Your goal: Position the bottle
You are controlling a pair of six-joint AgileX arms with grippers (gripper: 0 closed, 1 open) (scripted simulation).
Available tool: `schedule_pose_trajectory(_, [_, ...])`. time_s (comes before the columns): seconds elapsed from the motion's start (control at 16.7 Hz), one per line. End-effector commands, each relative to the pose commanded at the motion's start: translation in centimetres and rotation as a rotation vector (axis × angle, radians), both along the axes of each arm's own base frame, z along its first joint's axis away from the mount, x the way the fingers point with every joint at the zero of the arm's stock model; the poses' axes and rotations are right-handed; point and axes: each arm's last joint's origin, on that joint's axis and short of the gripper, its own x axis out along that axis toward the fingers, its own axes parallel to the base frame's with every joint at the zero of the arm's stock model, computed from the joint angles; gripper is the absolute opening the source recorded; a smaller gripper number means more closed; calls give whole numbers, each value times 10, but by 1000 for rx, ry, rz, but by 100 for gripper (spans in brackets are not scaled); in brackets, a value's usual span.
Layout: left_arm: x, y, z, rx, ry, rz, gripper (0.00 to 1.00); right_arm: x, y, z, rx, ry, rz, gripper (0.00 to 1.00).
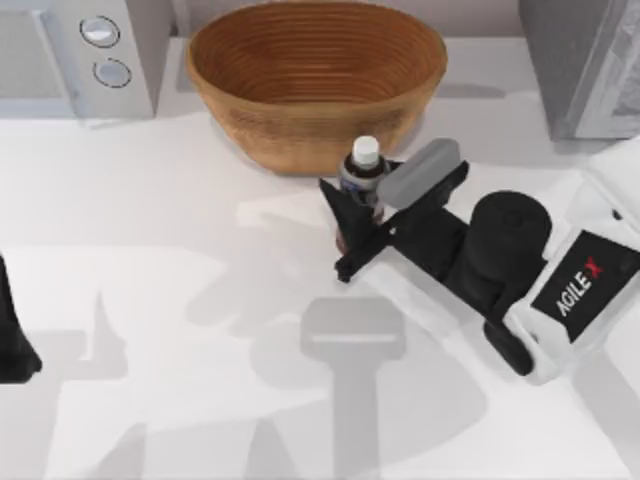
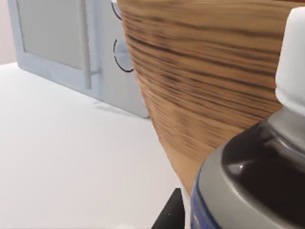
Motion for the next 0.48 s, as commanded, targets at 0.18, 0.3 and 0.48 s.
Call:
schedule_pose_trajectory(0.18, [0,0,0,0,0,0,100,0,0,0,0,0,0,0])
schedule_pose_trajectory(0.3, [0,0,0,0,0,0,100,1,-1,1,2,-1,-2,0])
schedule_pose_trajectory(0.48, [0,0,0,0,0,0,100,11,-21,8,14,-22,-3,0])
